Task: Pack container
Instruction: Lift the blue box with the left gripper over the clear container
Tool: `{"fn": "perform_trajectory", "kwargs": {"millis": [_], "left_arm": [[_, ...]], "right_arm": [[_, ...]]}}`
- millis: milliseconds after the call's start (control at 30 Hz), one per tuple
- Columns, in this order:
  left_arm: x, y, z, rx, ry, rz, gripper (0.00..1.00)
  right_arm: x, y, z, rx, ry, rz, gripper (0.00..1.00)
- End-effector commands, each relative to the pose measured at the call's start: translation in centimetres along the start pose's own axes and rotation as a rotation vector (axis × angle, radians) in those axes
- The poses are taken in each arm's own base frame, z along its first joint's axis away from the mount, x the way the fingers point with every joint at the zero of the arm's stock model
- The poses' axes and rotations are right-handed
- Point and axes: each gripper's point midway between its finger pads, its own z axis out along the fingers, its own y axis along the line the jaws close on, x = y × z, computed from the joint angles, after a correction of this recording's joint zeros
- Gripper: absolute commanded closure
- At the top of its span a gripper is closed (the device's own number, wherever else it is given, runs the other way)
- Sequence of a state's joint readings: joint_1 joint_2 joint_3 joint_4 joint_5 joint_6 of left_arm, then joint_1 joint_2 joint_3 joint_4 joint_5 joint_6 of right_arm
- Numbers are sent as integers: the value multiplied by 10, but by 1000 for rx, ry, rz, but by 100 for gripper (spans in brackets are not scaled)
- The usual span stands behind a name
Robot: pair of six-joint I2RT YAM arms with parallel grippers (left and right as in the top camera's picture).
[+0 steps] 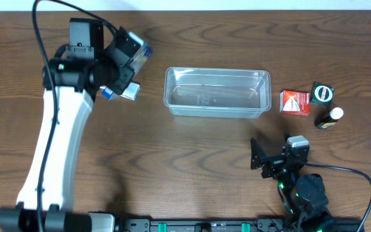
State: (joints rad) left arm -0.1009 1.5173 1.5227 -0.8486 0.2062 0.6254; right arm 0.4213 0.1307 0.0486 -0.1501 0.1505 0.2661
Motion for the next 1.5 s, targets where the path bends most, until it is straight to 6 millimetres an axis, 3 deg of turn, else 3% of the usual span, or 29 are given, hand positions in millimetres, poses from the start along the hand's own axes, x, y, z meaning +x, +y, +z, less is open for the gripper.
{"fn": "perform_trajectory", "kwargs": {"millis": [0, 100, 267, 500, 667, 767, 1233, 1467], "left_arm": [[-29, -10, -20, -21, -100, 54, 88], [-59, -27, -34, -25, -208, 115, 88], [-88, -64, -37, 34, -299, 205, 88], [-107, -119, -27, 124, -331, 327, 88], [-105, -152, -4, 186, -293, 458, 88], [-96, -162, 12, 216, -249, 506, 88], [-59, -178, 88, 308, -94, 748, 88], [-47, -179, 117, 319, -43, 771, 88]], "right_arm": [[2, 0, 0, -1, 2, -14, 1], [1, 0, 0, -1, 2, -14, 1], [1, 0, 0, -1, 2, -14, 1], [2, 0, 0, -1, 2, -14, 1], [2, 0, 0, -1, 2, -14, 1], [1, 0, 0, -1, 2, -14, 1], [2, 0, 0, -1, 2, -14, 1], [2, 0, 0, -1, 2, -14, 1]]}}
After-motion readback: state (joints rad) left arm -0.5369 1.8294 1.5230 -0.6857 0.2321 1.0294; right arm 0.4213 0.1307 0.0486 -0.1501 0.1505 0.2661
